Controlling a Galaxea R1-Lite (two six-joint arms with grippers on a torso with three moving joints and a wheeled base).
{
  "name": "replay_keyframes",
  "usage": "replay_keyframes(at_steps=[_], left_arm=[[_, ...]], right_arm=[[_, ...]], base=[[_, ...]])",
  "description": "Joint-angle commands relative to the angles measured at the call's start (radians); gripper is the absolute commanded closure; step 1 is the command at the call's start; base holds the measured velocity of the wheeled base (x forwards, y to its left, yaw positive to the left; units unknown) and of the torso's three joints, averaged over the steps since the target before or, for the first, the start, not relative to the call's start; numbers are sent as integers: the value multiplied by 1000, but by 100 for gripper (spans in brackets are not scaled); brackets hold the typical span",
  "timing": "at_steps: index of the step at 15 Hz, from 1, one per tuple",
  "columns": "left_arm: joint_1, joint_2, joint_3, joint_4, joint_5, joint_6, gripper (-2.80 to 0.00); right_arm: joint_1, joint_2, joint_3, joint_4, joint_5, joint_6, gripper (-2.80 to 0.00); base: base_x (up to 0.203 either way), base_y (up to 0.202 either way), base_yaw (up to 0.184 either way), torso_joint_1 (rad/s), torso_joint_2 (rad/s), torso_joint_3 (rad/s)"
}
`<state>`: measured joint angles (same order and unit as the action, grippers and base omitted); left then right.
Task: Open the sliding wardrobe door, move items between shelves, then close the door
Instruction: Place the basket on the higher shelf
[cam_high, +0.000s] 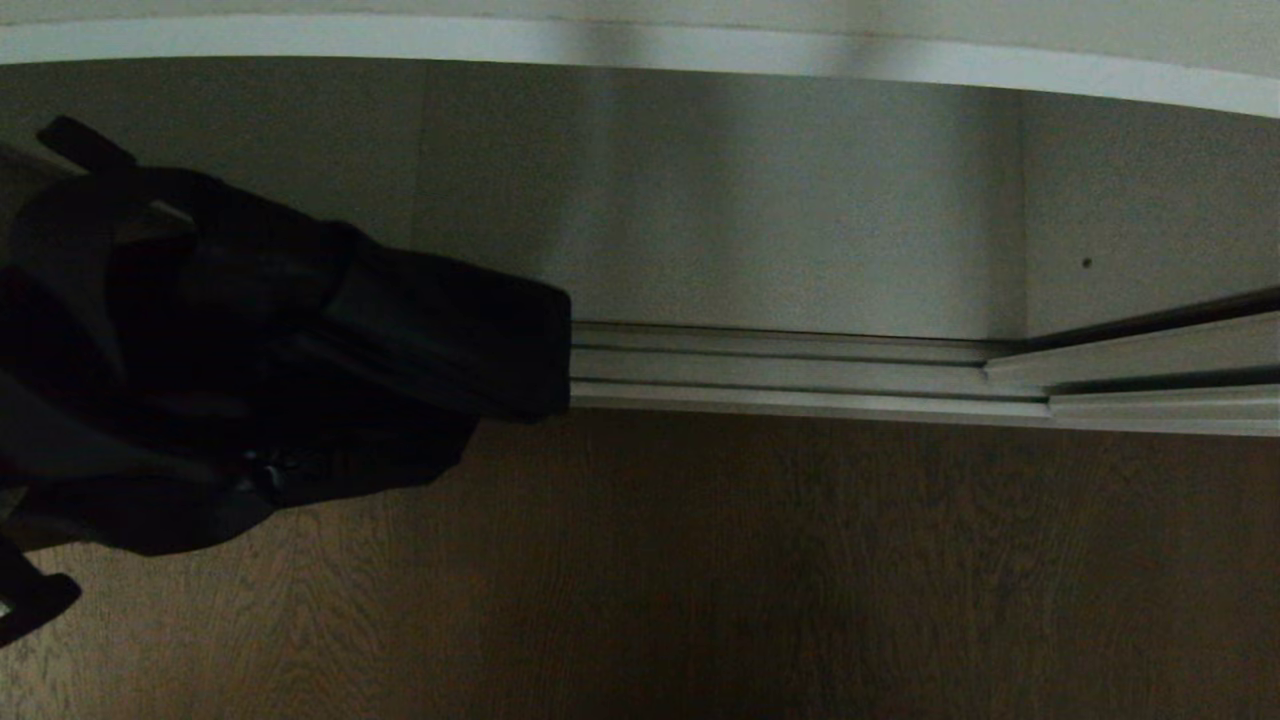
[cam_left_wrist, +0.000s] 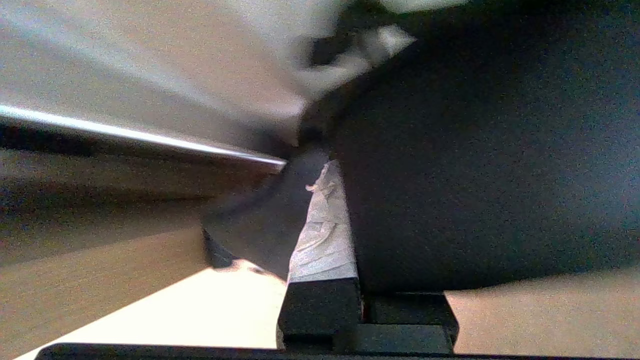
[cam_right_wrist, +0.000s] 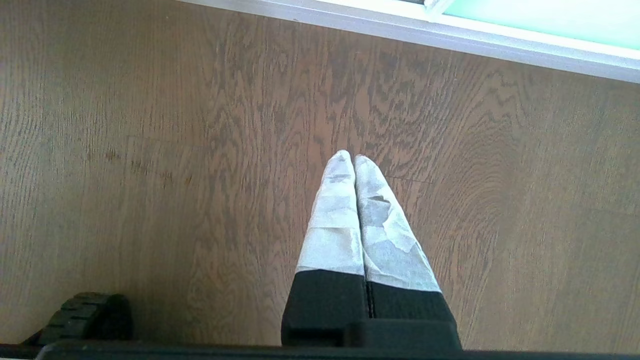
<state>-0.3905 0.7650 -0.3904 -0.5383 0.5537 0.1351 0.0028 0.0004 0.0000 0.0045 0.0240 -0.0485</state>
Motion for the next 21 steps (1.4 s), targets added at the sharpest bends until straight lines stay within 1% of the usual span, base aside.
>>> replay_keyframes(at_steps=[1, 3, 5, 6, 10, 12, 14, 17, 21], left_arm=[[56, -48, 3, 0, 7, 2, 0], [94, -98, 28, 19, 9, 15, 0], [145, -141, 39, 71, 2, 44, 0], [164, -157, 46, 78, 0, 61, 0], [217, -156, 65, 83, -2, 63, 0], [244, -156, 76, 131, -2, 59, 0], [254, -153, 74, 143, -10, 64, 0], [252, -141, 69, 135, -45, 64, 0], [251, -154, 76, 140, -56, 67, 0]], right_arm=[[0, -2, 0, 0, 1, -1, 0], [0, -2, 1, 0, 1, -1, 0], [-1, -2, 0, 0, 1, -1, 0], [0, -2, 1, 0, 1, -1, 0], [0, -2, 1, 0, 1, -1, 0], [0, -2, 0, 0, 1, -1, 0], [0, -2, 0, 0, 1, -1, 0], [0, -2, 1, 0, 1, -1, 0], [0, -2, 1, 0, 1, -1, 0]], base=[[0, 0, 0, 0, 0, 0], [0, 0, 0, 0, 0, 0], [0, 0, 0, 0, 0, 0], [0, 0, 0, 0, 0, 0], [0, 0, 0, 0, 0, 0], [0, 0, 0, 0, 0, 0], [0, 0, 0, 0, 0, 0], [0, 0, 0, 0, 0, 0], [0, 0, 0, 0, 0, 0]])
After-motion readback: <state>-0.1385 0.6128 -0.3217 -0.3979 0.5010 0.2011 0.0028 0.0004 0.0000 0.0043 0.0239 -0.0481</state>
